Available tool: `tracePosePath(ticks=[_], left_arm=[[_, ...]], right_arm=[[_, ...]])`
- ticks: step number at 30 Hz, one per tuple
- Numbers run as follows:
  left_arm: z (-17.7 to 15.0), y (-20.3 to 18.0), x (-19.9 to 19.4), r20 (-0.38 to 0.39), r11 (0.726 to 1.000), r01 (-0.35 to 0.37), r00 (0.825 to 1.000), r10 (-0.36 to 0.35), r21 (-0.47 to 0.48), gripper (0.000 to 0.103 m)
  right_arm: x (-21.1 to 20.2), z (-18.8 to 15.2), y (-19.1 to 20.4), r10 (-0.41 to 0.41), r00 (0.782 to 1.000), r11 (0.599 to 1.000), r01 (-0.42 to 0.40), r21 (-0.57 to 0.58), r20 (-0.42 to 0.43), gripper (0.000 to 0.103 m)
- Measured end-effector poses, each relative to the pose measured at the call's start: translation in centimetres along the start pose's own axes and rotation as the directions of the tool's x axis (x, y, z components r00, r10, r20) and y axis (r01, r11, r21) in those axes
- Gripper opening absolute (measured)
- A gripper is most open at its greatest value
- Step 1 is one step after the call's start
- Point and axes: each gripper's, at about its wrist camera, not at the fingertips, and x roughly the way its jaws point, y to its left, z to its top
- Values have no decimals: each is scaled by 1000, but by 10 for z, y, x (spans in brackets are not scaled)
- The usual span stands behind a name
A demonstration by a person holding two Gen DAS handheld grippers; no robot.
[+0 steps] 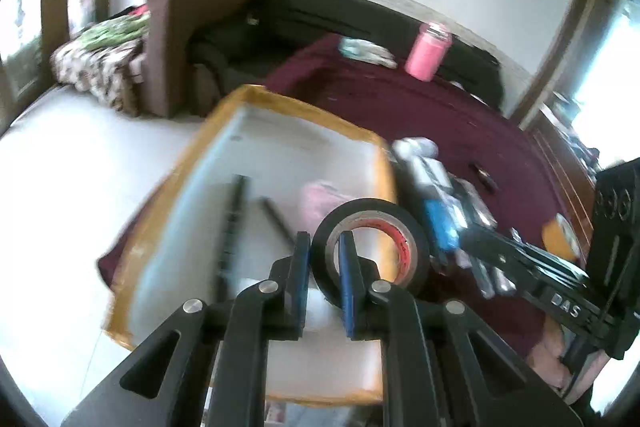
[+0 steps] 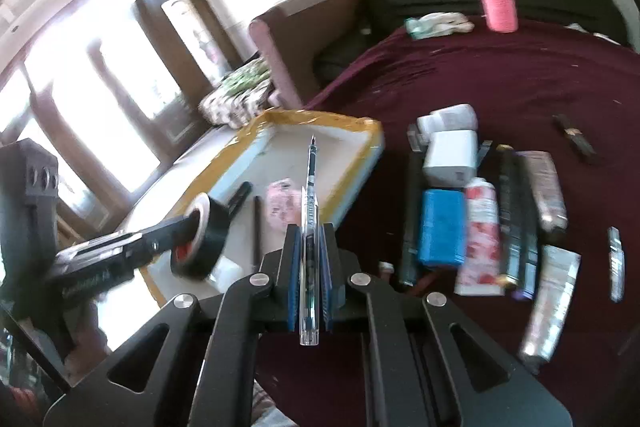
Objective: Organize objects
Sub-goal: 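Carry the tape roll and clear pen over the white tray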
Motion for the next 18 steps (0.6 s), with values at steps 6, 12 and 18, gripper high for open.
tracePosePath(ticks=[6, 12, 18], left_arm=[[18, 23, 25, -32, 999, -37, 999, 37, -22, 11], [35, 38, 55, -82, 996, -68, 995, 64, -54, 11], [61, 35, 83, -136, 991, -131, 982, 129, -7, 11]], right_arm=[[35, 16, 3, 43, 998, 999, -43, 0, -47, 7], [65, 32, -2, 17, 997, 1000, -17, -1, -76, 7], [97, 55, -8, -13, 994, 999, 9, -36, -107, 7]])
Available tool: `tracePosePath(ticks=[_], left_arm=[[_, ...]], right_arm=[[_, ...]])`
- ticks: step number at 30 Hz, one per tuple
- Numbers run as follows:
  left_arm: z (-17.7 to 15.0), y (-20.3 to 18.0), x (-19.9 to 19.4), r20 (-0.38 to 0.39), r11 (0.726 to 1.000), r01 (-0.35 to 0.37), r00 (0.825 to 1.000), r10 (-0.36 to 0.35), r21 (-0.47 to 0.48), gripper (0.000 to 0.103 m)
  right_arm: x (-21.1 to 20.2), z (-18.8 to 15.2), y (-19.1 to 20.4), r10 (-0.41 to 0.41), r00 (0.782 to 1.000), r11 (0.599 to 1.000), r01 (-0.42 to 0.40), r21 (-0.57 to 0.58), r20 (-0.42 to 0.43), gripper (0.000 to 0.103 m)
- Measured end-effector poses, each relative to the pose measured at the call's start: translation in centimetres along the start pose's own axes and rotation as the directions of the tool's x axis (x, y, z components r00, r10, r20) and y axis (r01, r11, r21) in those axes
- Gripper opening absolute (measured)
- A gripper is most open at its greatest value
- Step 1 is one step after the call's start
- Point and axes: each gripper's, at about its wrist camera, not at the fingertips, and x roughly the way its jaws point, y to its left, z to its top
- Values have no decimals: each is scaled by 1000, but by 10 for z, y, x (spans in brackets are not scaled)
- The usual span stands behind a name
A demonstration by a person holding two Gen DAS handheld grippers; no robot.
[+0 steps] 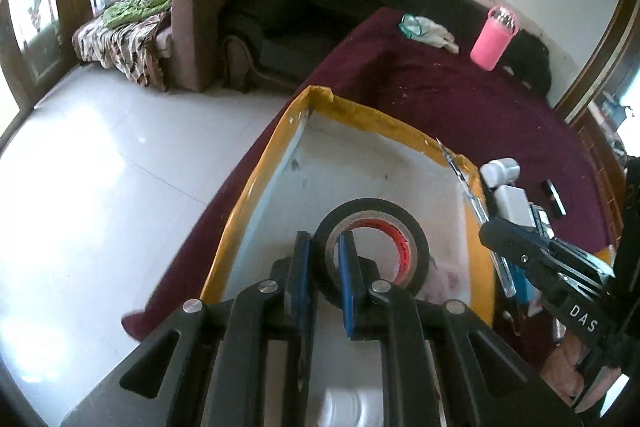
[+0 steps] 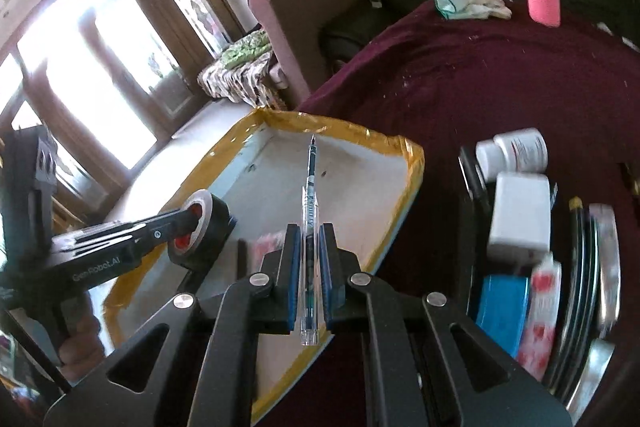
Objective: Organize objects
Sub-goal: 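Carry the tape roll and clear pen over the white tray, then open both tools to drop the tape roll and pen into the tray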
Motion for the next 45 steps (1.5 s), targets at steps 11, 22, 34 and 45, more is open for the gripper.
tracePosePath(ticks=[11, 22, 34, 45], left_arm=[[25, 0, 43, -121, 994, -88, 988, 95, 58, 11], [31, -12, 41, -139, 991, -105, 984, 115, 82, 12], [33, -14, 59, -192, 991, -100, 975, 114, 84, 12], [21, 0, 42, -147, 998, 52, 988, -55, -25, 17]], right_arm=[[44, 13, -11, -13, 995, 999, 8, -54, -98, 7], [49, -1, 4, -78, 992, 989, 63, -136, -103, 8], [46, -1, 7, -59, 994, 992, 49, -112, -93, 8], [46, -1, 6, -17, 996, 994, 7, -112, -85, 28]])
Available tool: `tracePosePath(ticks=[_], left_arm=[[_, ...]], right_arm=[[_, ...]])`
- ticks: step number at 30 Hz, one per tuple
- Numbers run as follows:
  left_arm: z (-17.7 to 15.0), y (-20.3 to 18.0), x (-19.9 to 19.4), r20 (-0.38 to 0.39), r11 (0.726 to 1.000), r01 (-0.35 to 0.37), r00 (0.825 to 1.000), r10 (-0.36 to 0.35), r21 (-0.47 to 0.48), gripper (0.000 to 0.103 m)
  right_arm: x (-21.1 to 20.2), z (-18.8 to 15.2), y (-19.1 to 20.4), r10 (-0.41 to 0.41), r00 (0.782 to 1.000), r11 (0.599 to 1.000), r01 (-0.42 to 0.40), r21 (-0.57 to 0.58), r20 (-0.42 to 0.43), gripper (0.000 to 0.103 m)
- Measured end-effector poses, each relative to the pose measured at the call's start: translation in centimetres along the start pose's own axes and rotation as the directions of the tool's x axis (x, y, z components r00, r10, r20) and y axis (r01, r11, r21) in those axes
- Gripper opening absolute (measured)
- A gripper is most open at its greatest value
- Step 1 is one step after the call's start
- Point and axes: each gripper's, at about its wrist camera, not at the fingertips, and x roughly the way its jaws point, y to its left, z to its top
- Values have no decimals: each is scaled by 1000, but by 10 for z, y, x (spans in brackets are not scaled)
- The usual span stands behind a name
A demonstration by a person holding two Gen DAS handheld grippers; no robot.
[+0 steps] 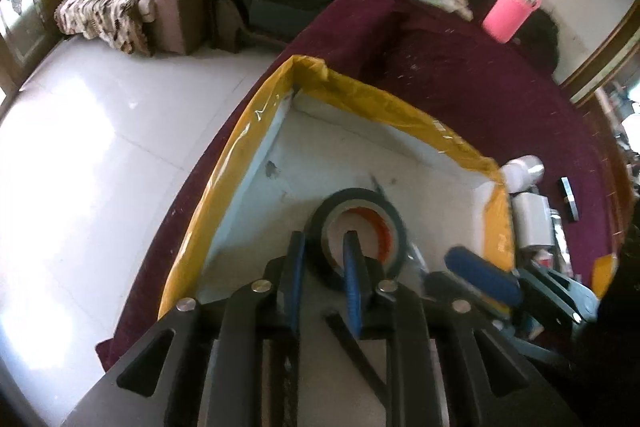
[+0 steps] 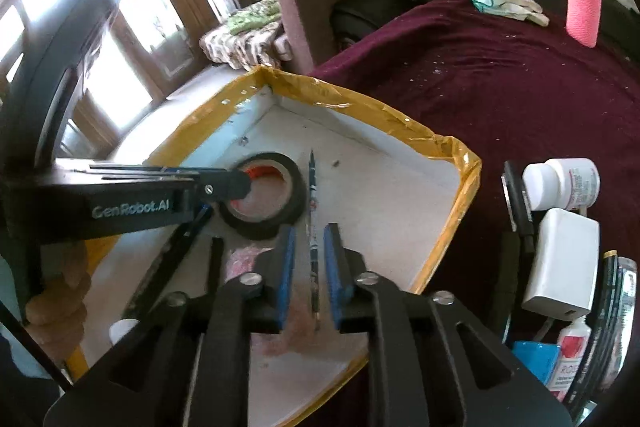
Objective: Organize objects
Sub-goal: 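Open both tools to drop the tape roll and pen into the tray, then move both open tools back over the remaining items on the bed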
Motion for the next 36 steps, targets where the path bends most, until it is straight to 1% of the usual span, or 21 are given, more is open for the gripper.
tracePosePath(ticks=[1, 3, 4, 5, 7, 8, 12, 15, 17, 19, 21, 22, 24, 26, 28, 30, 31, 32, 34, 36], left_arm=[[-5, 1, -9, 31, 999, 41, 999, -41, -8, 19], [-14, 3, -25, 81, 993, 112, 991, -109, -28, 29], [-21, 4, -34, 114, 989, 147, 983, -143, -34, 36], [-26, 4, -41, 135, 986, 164, 978, -158, -38, 37], [-42, 1, -56, 180, 982, 184, 968, -172, -50, 38], [-47, -1, -61, 186, 981, 188, 967, -176, -47, 38], [-75, -26, -85, 220, 973, 232, 949, -227, 0, 38], [-93, -56, -95, 220, 967, 248, 941, -256, 64, 38], [-107, -78, -98, 204, 960, 263, 939, -278, 96, 38], [-115, -97, -97, 186, 950, 284, 934, -304, 126, 38], [-122, -115, -94, 163, 943, 295, 934, -319, 156, 38], [-124, -124, -91, 153, 937, 309, 930, -333, 162, 38], [-131, -137, -88, 135, 933, 319, 930, -342, 164, 38], [-134, -148, -83, 117, 929, 319, 932, -343, 186, 38], [-137, -156, -80, 105, 929, 316, 935, -339, 192, 38], [-139, -160, -77, 97, 933, 303, 940, -326, 196, 38], [-139, -161, -74, 100, 936, 292, 944, -315, 199, 38], [-141, -162, -73, 109, 940, 272, 948, -298, 204, 38], [-144, -168, -73, 149, 954, 199, 961, -235, 222, 38], [-148, -171, -74, 188, 959, 156, 961, -204, 238, 38]], right_arm=[[-4, 0, 0, 23, 1000, 1000, -23, 3, 17, 42], [-10, -1, 2, 35, 998, 999, -35, 6, 52, 54], [-15, -1, 2, 41, 997, 999, -41, 3, 73, 54], [-19, -1, 3, 45, 995, 999, -45, 0, 88, 54], [-26, -3, 3, 56, 992, 998, -56, 1, 112, 54], [-30, -4, 2, 62, 991, 998, -63, 4, 118, 54], [-61, -19, 2, 82, 985, 996, -86, 24, 149, 54], [-91, -43, 2, 104, 978, 992, -115, 53, 183, 54], [-110, -61, -1, 106, 975, 990, -122, 75, 196, 54], [-128, -80, -7, 88, 974, 989, -111, 101, 207, 54], [-142, -94, -16, 64, 975, 987, -93, 131, 213, 54], [-148, -101, -22, 51, 975, 985, -84, 149, 215, 54], [-160, -116, -31, 30, 976, 982, -70, 177, 217, 54], [-171, -133, -44, -8, 976, 974, -41, 222, 216, 54], [-181, -146, -57, -27, 976, 964, -32, 263, 218, 54], [-190, -154, -68, -45, 974, 957, -21, 290, 220, 54], [-194, -159, -74, -68, 973, 951, -3, 309, 219, 54], [-196, -160, -79, -82, 972, 947, 7, 320, 219, 54], [-203, -165, -86, -115, 968, 941, 34, 337, 225, 54], [-208, -169, -89, -155, 963, 936, 71, 345, 223, 54]])
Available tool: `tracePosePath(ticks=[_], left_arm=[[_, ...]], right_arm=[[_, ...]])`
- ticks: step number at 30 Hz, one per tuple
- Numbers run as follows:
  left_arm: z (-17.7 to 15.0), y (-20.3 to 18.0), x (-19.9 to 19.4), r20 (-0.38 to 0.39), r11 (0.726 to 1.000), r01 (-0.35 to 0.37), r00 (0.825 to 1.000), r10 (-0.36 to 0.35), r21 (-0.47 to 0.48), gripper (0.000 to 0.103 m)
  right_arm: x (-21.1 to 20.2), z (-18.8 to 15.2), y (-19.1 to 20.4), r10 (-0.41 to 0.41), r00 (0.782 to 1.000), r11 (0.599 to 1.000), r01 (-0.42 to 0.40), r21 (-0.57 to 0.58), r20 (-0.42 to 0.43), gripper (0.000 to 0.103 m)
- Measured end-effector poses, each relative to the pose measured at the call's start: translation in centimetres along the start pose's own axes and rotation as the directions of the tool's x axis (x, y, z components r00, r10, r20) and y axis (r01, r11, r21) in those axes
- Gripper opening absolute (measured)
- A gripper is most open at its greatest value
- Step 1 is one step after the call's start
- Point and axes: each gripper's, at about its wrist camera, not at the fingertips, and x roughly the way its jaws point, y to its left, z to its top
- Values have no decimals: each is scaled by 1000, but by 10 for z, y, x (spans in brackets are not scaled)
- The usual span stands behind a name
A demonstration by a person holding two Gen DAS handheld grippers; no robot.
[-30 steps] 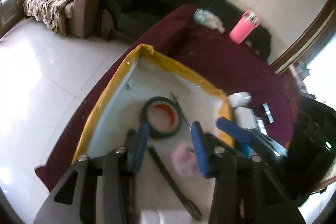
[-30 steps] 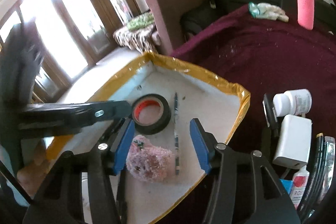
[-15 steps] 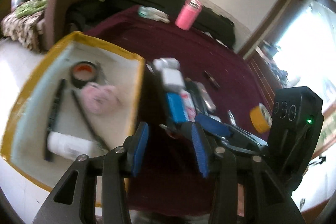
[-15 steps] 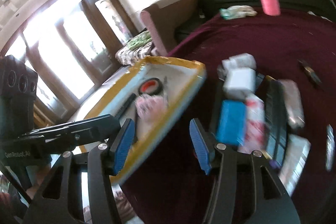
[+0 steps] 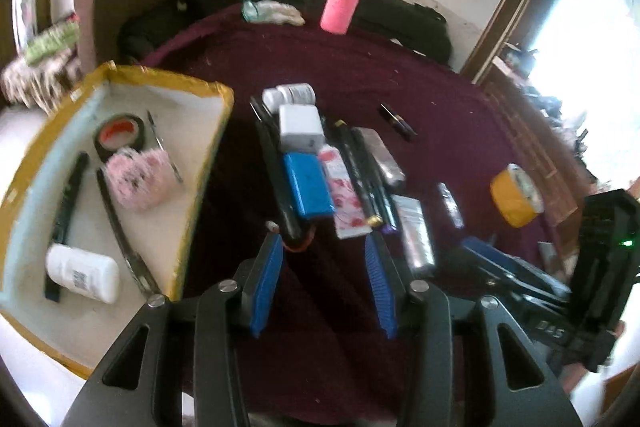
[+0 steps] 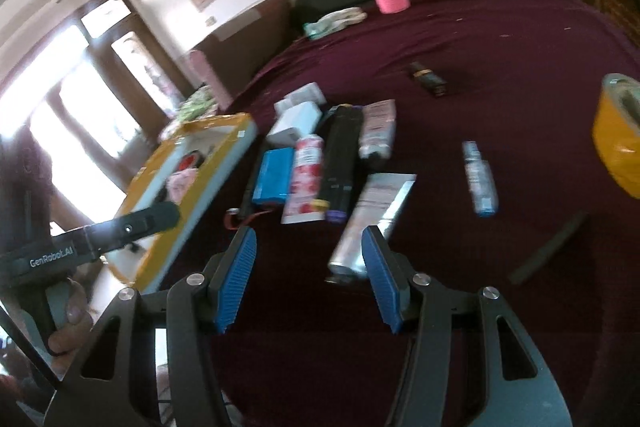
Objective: Organize objects
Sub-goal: 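Move both open tools back over the remaining items on the bed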
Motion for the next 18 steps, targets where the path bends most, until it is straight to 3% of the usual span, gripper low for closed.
tracePosePath(ticks=[4, 8, 12, 18], left_arm=[[-10, -13, 1, 75, 996, -63, 995, 58, 59, 38], [-17, -24, 9, 77, 992, -51, 996, 43, 113, 38], [-16, -37, 12, 98, 983, -79, 993, 63, 163, 38], [-15, -45, 22, 75, 980, -61, 996, 48, 188, 38]], right_arm=[[-8, -2, -4, -79, 997, 997, 80, -11, 24, 54], [-11, -9, -6, -152, 988, 987, 153, -40, 24, 54], [-7, -12, -13, -171, 985, 985, 171, -26, 9, 54], [-6, -16, -22, -193, 981, 981, 193, 3, -15, 54]])
